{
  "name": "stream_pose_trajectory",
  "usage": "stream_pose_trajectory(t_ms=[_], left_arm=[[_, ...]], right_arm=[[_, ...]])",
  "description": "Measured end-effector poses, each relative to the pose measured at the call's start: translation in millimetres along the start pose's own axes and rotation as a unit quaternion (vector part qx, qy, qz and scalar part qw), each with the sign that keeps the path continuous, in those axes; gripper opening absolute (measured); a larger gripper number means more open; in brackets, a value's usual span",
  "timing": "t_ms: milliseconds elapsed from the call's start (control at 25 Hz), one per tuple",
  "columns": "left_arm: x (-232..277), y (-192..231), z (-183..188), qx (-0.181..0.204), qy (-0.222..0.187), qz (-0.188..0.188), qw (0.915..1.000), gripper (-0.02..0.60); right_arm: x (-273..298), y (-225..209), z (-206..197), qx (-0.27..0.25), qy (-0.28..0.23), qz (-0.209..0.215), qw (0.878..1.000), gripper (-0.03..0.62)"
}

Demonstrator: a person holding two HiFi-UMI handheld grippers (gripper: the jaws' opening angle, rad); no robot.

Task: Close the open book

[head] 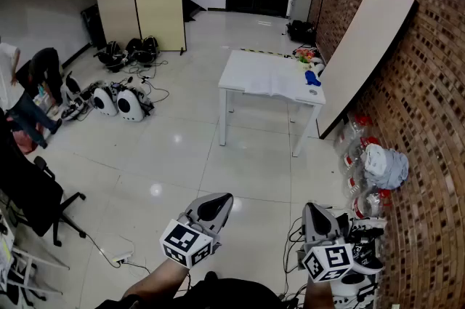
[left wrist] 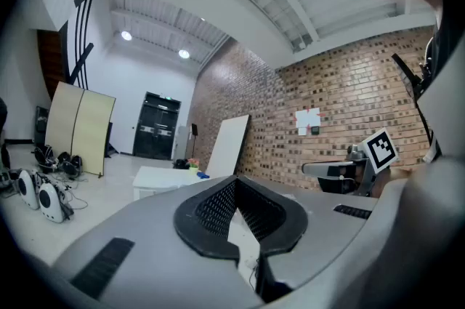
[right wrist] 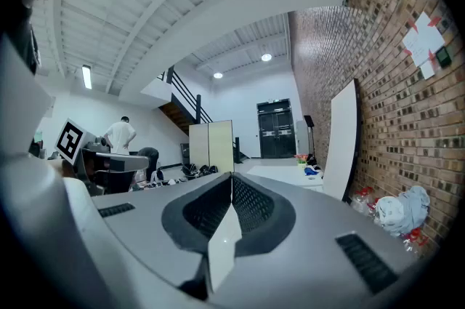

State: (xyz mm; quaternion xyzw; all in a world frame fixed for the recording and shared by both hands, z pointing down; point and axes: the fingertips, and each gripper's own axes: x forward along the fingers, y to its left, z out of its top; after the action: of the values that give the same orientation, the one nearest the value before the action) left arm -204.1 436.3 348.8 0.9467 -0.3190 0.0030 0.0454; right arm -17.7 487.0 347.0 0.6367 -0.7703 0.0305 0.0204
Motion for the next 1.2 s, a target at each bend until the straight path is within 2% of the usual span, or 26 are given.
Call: stream_pose_trajectory(t_ms=[280,560,760,960,1200], left_arm=[[-10,32,0,-0.001,-0.004,-0.007,1.0000,-0.003],[-13,61,3,0.004,-0.015,-0.032,0.9994,-0.003],[0,80,6,0.004,-0.019,-0.040,0.9990,-0.003],[35,97,7,0.005,-0.018,-0.040,0.9990,-0.003],[105,115,10,0.007,-0.015,-0.023,0.9996,-0.003]], right_arm=[[25,27,1,-0.004,0.000,-0.004,1.000,0.002],[50,50,-3,0.001,-0.006,-0.016,1.000,0.002],[70,50,-6,-0.004,0.003,-0.017,1.000,0.002],[104,24,-3,0.003,-0.001,-0.015,1.000,0.002],[156,-35,4,0.008,-0.010,-0.001,1.000,0.002]])
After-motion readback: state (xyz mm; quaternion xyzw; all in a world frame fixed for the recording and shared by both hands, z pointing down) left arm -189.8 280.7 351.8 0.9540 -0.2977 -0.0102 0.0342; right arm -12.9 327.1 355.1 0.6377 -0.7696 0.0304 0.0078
